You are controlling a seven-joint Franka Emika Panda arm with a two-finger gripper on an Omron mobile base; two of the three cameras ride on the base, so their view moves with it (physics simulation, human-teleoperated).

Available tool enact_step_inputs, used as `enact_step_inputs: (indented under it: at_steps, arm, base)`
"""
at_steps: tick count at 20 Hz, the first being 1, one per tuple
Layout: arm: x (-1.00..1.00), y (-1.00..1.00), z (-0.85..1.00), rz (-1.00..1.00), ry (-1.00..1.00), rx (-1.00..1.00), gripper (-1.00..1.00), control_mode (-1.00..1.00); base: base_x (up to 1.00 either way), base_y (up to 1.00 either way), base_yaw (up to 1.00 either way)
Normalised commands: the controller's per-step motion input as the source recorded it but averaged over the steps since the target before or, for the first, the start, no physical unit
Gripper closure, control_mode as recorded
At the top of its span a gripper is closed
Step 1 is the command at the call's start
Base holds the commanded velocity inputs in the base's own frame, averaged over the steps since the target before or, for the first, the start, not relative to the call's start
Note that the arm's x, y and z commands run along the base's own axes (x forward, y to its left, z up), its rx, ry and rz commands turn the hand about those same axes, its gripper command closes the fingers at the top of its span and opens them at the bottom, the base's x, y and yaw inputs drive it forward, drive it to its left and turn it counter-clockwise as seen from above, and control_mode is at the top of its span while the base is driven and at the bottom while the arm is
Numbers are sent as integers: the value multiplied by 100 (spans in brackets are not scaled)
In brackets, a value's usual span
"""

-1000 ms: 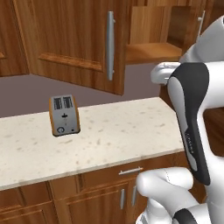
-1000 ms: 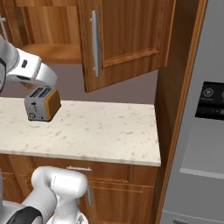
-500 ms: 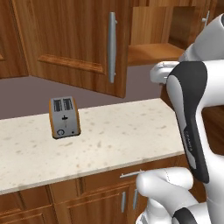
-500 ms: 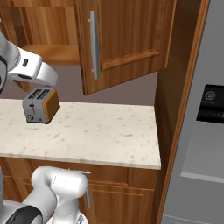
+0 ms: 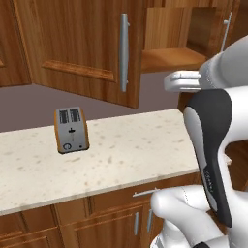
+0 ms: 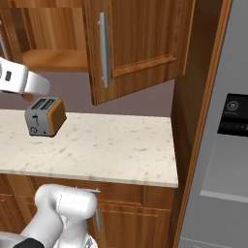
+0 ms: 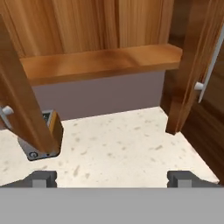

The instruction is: Close all open cabinet doors.

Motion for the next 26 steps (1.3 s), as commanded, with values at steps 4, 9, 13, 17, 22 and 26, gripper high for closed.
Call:
enact_step_inputs:
  at_steps: [4,9,13,17,22,26]
  arm:
    - [-8,23,17,-1,-16,0,-100,-100]
    - [-39,19,15,-8,-24,0,-100,-100]
    - [-73,17,34,-10,-15,0,-100,-100]
    - [-56,53,29,-10,-4,-6,-100,-100]
    - [-36,80,25,-18,-11,-14,-100,-100]
    - [-7,65,14,-19,-9,-16,-100,-100]
  base:
    - [0,0,0]
    - [0,0,0]
    - [0,0,0]
    - [0,0,0]
    - [0,0,0]
    - [0,0,0]
